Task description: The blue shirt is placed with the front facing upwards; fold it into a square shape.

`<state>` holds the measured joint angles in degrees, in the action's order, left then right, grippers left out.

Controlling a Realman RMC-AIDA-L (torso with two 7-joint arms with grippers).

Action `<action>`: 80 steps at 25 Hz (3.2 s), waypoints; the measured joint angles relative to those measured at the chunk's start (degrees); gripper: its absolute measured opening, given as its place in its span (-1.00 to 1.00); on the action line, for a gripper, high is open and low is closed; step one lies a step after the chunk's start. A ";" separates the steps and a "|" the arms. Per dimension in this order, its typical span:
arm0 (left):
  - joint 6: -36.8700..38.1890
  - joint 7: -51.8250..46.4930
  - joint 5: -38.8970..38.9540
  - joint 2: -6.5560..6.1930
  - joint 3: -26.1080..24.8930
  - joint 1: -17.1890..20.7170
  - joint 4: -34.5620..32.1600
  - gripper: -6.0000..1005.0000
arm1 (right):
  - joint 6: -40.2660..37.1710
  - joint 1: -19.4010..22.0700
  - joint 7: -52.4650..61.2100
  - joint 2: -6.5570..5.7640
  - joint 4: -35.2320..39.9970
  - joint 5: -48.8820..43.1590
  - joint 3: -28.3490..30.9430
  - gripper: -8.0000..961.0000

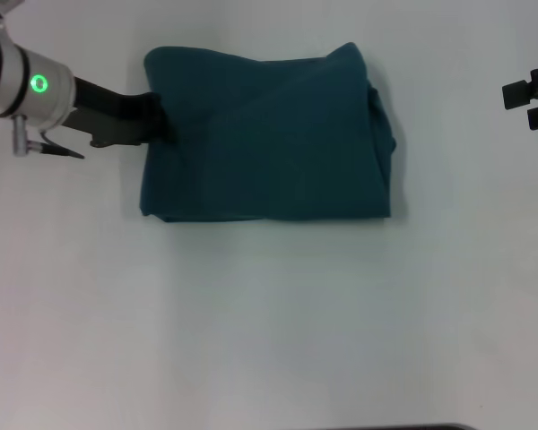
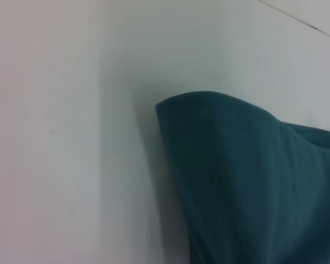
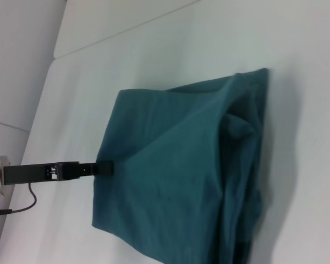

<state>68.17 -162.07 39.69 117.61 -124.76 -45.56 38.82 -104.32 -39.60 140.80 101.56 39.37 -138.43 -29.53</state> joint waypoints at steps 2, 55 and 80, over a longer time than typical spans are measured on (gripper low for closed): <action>0.48 0.00 -0.01 -0.28 -0.75 0.84 0.88 -0.84 | 0.00 0.13 0.00 0.01 0.00 0.00 0.00 0.97; 35.30 75.48 33.26 2.45 -14.46 26.59 -0.81 0.89 | -5.33 19.07 -72.61 17.95 1.28 23.27 0.68 0.97; 35.04 70.95 23.99 3.69 -11.54 23.33 1.25 0.90 | 5.58 13.58 -61.93 17.92 -4.92 18.62 -12.22 0.97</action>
<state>103.21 -91.12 63.68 121.30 -136.31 -22.23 40.08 -98.74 -26.02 78.86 119.49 34.45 -119.80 -41.75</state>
